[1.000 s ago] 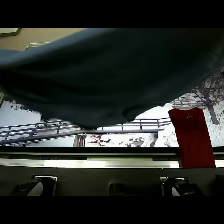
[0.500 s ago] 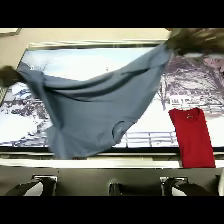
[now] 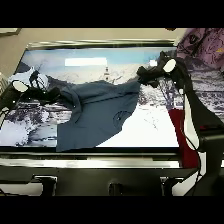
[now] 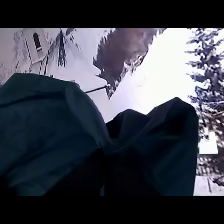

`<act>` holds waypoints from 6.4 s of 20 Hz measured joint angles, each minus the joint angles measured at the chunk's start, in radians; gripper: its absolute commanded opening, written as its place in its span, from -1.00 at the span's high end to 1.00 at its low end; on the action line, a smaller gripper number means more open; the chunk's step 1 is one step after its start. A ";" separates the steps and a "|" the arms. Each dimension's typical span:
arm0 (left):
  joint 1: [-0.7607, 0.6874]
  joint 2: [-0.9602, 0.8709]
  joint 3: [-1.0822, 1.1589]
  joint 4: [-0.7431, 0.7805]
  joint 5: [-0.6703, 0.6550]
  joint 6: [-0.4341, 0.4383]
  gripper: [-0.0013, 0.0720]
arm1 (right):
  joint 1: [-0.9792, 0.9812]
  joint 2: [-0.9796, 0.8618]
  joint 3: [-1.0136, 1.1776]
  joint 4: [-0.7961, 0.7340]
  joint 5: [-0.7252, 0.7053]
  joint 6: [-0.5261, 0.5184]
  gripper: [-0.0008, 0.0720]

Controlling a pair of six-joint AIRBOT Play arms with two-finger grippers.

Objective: Fold the clothes and pants, and hang the long-sleeved shirts on hangers.

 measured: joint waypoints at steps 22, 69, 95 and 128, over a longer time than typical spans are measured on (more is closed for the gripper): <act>0.438 0.751 -0.900 -0.186 -0.182 0.060 -0.74 | 0.000 0.154 0.000 -0.095 0.240 -0.126 0.91; 0.096 0.757 0.683 0.334 -0.204 -0.155 0.92 | 0.000 0.976 0.266 -0.517 0.109 0.022 0.91; 0.002 -0.248 0.488 0.325 -0.154 -0.168 0.92 | -0.037 -0.146 0.196 0.128 0.063 -0.039 -0.31; 0.008 -0.207 0.488 0.324 -0.230 -0.168 0.91 | -0.114 0.397 -0.858 0.179 0.127 -0.455 0.91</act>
